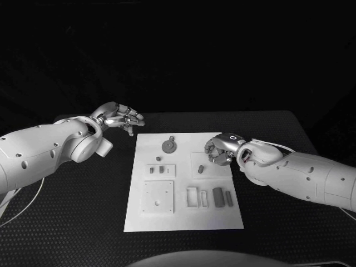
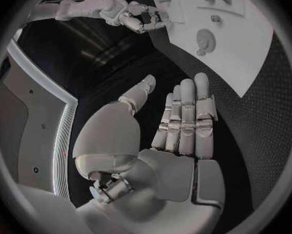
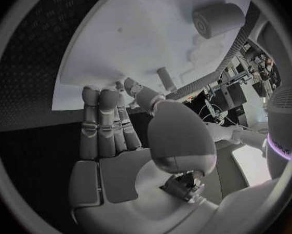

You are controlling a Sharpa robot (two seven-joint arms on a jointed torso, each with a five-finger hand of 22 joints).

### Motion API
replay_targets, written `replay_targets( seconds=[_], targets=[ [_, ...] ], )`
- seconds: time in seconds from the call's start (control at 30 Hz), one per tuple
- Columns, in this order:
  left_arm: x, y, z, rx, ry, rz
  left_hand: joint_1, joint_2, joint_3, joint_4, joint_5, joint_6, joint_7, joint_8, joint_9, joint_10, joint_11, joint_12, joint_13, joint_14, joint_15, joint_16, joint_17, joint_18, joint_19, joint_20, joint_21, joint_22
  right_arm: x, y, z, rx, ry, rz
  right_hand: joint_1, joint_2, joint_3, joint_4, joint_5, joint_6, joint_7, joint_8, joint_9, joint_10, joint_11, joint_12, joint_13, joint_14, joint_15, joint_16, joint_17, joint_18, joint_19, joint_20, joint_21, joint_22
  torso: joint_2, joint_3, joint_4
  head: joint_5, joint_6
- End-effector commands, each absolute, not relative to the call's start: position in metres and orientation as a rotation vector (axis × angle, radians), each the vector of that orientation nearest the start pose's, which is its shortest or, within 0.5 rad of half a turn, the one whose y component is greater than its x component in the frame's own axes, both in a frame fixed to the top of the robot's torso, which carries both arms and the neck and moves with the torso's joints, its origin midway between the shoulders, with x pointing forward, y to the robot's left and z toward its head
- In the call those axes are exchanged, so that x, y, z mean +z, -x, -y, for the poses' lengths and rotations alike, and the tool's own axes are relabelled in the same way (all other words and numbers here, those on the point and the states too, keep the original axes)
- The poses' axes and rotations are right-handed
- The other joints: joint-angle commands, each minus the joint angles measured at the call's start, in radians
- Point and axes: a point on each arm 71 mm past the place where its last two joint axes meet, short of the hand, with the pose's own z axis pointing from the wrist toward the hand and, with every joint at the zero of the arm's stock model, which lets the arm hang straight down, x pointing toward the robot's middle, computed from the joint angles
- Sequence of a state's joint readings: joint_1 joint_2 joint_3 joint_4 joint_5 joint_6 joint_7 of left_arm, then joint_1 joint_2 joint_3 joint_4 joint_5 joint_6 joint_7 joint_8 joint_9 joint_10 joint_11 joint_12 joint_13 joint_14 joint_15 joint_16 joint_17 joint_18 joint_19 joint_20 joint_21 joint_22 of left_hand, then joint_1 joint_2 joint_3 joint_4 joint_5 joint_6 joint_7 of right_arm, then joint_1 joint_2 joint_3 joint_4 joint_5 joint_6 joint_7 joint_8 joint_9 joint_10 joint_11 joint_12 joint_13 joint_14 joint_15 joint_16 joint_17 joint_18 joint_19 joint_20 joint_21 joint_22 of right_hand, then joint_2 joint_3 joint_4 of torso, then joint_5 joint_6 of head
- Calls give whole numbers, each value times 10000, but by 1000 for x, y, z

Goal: Assemble the parts on the task board

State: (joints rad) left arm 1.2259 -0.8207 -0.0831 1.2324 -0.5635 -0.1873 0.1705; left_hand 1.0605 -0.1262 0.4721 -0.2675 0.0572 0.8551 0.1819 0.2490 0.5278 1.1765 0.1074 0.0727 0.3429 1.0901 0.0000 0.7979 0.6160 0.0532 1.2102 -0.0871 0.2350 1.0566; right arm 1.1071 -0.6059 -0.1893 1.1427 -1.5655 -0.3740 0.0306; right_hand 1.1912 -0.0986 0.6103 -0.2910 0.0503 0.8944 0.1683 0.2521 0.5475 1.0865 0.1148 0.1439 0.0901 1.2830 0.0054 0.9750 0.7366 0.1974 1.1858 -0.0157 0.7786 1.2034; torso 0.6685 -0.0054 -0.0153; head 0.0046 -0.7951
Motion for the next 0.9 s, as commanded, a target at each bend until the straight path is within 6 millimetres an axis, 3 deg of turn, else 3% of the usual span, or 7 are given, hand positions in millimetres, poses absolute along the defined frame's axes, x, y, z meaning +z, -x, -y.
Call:
replay_targets(
  seconds=[0.03,0.57,0.9],
  targets=[
    [-204,-530,-277,-10665,6558,-17255,-49,64,-70,-12,-19,-57,55,63,-6,-70,3,-61,6,11,3,-58,11,392,62,-21,-68,-16,-298,-500,184,5395,3837,-17597,-69,68,83,-5,-20,90,-32,71,-14,158,-20,47,40,45,-78,59,0,644,85,-48,74,23,-1,0,2,38,-35],
    [-205,-529,-276,-10778,6517,-17482,-41,100,-73,7,-8,-127,69,120,-14,-177,29,-69,-4,26,22,-92,66,362,87,-46,-97,-29,-303,-500,183,5127,4124,-17819,-82,366,216,-7,-21,364,-144,210,-10,580,-156,122,108,51,-209,206,-2,644,125,-100,139,119,-8,4,-17,82,-130],
    [-205,-529,-275,-10835,6475,-17502,-34,111,-71,8,-6,-130,69,136,-14,-182,29,-62,-2,28,22,-98,76,359,90,-51,-102,-30,-308,-498,180,4842,4498,-18005,-113,389,238,-15,-21,538,-222,304,17,859,-254,175,161,61,-304,297,-5,644,161,-135,189,185,-5,5,-13,80,-183]
  ],
)
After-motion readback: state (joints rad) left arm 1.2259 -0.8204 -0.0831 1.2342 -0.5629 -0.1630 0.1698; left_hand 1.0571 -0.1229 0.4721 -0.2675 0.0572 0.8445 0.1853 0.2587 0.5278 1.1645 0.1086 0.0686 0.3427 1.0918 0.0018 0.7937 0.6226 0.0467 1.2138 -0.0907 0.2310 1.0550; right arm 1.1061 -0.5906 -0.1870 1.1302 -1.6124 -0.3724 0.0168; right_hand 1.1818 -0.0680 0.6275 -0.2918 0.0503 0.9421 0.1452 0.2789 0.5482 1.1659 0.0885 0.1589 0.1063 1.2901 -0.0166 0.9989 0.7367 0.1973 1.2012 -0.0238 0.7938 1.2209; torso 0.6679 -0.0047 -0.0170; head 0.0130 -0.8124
